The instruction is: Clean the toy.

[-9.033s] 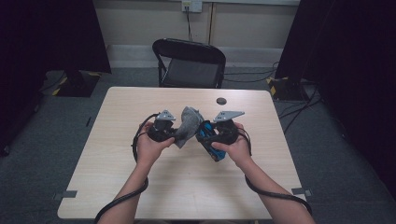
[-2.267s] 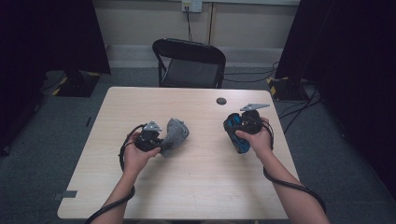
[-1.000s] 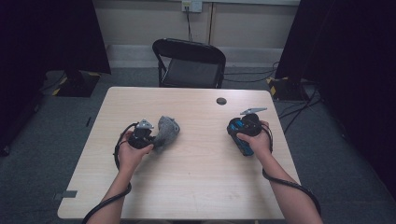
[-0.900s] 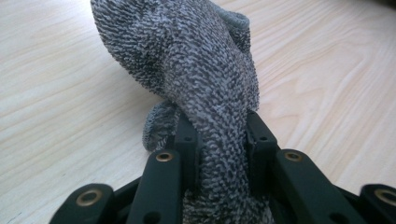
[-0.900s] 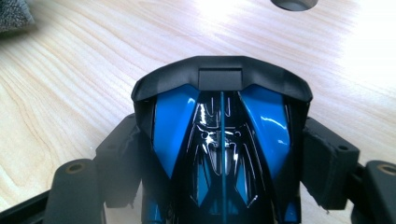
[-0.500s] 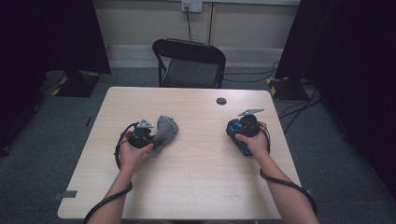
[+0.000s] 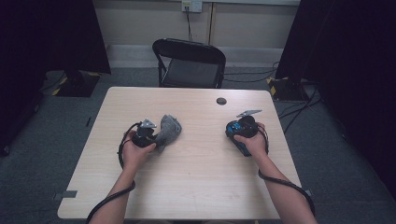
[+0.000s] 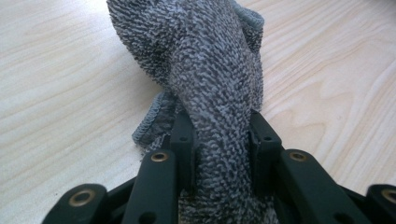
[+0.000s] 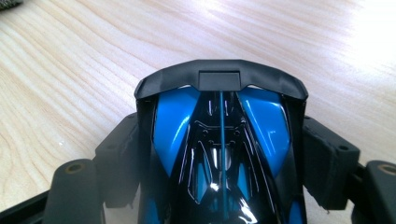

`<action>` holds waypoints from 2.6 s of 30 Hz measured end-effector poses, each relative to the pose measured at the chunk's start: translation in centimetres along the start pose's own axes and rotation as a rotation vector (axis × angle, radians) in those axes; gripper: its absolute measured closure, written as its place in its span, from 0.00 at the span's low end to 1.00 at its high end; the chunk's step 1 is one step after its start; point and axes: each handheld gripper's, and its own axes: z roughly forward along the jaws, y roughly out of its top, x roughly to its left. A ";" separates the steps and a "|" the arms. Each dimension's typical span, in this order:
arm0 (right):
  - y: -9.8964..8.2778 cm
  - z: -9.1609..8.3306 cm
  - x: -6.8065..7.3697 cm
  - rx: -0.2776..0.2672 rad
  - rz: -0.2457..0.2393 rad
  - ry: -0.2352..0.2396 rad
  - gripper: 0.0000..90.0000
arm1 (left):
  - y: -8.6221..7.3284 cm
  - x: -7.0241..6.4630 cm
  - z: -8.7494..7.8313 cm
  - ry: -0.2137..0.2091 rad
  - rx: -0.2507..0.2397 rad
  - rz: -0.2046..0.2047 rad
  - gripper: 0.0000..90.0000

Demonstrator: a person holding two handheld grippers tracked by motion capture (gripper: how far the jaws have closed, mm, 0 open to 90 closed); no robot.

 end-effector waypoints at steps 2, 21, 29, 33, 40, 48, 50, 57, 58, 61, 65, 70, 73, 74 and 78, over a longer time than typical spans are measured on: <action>-0.1 0.2 0.0 0.007 -0.006 0.003 0.28 | 0.0 -0.1 0.1 0.001 0.000 0.004 0.76; -0.4 0.7 0.2 0.028 -0.016 -0.016 0.27 | -0.1 -0.3 0.4 0.013 -0.012 0.012 0.63; -0.4 0.5 0.1 0.024 -0.020 -0.011 0.24 | 0.1 -0.7 0.7 0.019 -0.009 0.012 0.46; -0.2 0.2 0.1 0.012 -0.021 0.002 0.23 | 0.2 -0.8 0.7 0.026 -0.005 0.016 0.39; -0.1 -0.4 -0.1 -0.007 -0.012 0.011 0.22 | 0.5 -0.9 0.5 0.046 0.005 -0.002 0.29; 0.1 -1.2 -0.2 -0.021 -0.009 0.018 0.22 | 1.0 -0.9 -0.1 0.056 -0.008 -0.009 0.23; 0.1 -1.4 -0.1 -0.027 -0.003 0.025 0.22 | 1.2 -0.9 -0.4 0.051 0.004 -0.007 0.22; 0.6 -2.2 -0.1 -0.037 0.002 0.039 0.21 | 1.9 -1.2 -1.5 0.048 -0.010 0.002 0.20; 0.7 -2.3 0.0 -0.044 0.004 0.040 0.21 | 1.9 -1.2 -1.6 0.044 -0.014 -0.003 0.20; 0.8 -2.5 0.2 -0.049 0.001 0.042 0.21 | 1.9 -1.3 -1.9 0.043 -0.009 0.006 0.20; 0.9 -2.9 0.7 -0.053 -0.007 0.054 0.20 | 2.0 -1.6 -2.3 0.034 -0.017 0.009 0.20; 1.1 -3.6 1.1 -0.074 -0.006 0.065 0.17 | 2.4 -1.9 -3.0 0.015 -0.030 0.019 0.19; 1.1 -4.0 1.4 -0.085 -0.013 0.072 0.17 | 2.5 -2.2 -3.4 0.002 -0.041 0.027 0.19; 1.1 -4.2 1.6 -0.089 -0.015 0.075 0.17 | 2.6 -2.2 -3.5 -0.002 -0.043 0.029 0.19; 1.1 -4.5 2.0 -0.085 -0.036 0.074 0.17 | 2.7 -2.6 -3.8 -0.014 -0.046 0.036 0.19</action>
